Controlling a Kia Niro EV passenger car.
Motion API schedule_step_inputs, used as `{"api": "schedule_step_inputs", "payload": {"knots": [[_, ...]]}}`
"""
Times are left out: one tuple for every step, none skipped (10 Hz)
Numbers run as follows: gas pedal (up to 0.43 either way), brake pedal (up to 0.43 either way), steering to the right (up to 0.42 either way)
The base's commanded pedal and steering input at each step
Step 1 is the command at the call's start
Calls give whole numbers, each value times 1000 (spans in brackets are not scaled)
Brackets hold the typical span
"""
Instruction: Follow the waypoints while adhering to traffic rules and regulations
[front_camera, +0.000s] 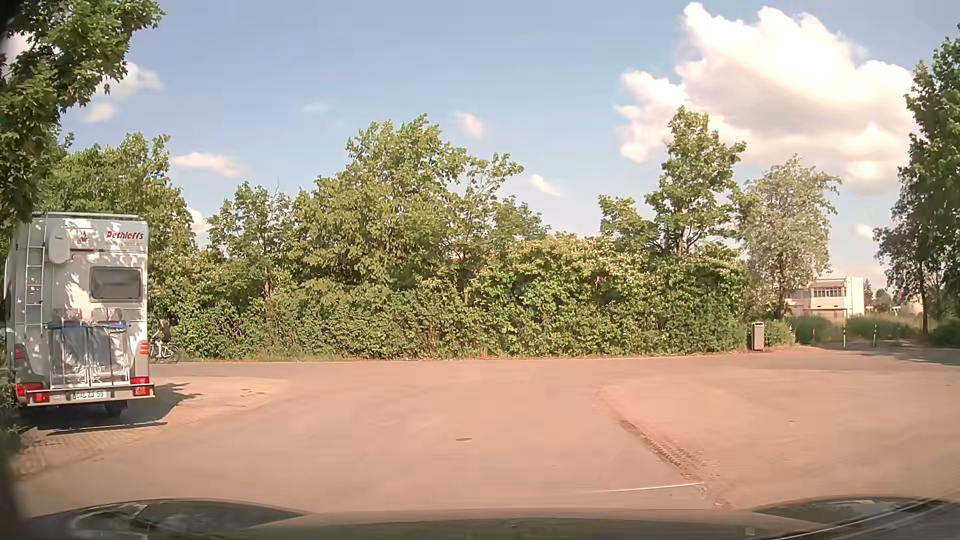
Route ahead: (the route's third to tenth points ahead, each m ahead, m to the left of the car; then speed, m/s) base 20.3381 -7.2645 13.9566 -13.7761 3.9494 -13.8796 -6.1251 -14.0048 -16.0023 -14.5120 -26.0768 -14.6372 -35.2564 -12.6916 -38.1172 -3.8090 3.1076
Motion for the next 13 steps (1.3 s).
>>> {"api": "schedule_step_inputs", "payload": {"knots": [[28, 12, -22], [20, 12, -20], [8, 12, -21], [8, 12, -21], [8, 12, -21], [8, 12, -21], [8, 12, -20], [8, 12, -15], [8, 12, -12], [8, 12, -10], [8, 12, -7], [8, 12, -5], [8, 12, -3]]}}
